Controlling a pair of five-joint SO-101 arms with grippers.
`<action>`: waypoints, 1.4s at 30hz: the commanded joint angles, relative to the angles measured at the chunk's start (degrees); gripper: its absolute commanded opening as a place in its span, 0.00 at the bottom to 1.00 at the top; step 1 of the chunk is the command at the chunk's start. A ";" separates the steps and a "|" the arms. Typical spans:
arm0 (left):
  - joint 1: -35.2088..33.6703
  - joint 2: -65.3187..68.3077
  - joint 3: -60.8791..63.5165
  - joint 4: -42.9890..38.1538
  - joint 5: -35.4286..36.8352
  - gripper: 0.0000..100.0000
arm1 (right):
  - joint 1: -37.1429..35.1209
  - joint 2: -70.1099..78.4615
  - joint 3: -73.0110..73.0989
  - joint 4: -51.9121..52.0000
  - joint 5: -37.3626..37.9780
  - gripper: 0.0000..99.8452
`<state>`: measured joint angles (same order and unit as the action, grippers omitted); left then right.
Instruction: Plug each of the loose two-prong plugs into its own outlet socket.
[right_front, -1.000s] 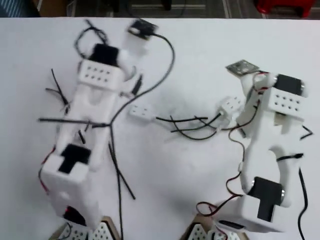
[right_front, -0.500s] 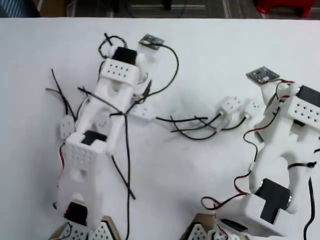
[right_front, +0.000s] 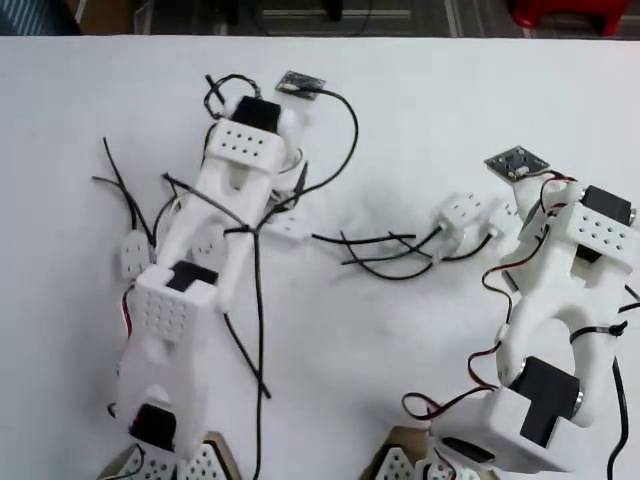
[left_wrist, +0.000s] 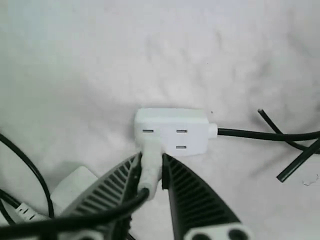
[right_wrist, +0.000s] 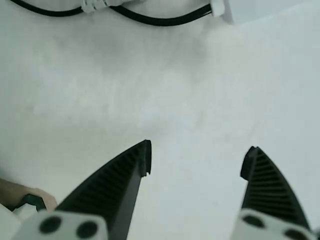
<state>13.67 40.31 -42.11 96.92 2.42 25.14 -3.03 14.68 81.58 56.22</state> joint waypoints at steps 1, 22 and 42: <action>0.66 -1.10 0.18 -0.79 1.14 0.02 | 0.57 -2.68 -0.26 -0.40 0.53 0.29; -1.80 -1.19 10.29 -8.09 3.69 0.02 | 0.57 -2.68 -0.18 -0.40 0.53 0.29; -0.92 -7.16 29.63 -20.75 3.16 0.02 | 2.33 -2.68 -0.09 -0.40 0.44 0.29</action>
<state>12.09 34.24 -18.29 81.27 5.49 26.11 -3.03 14.86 81.58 56.22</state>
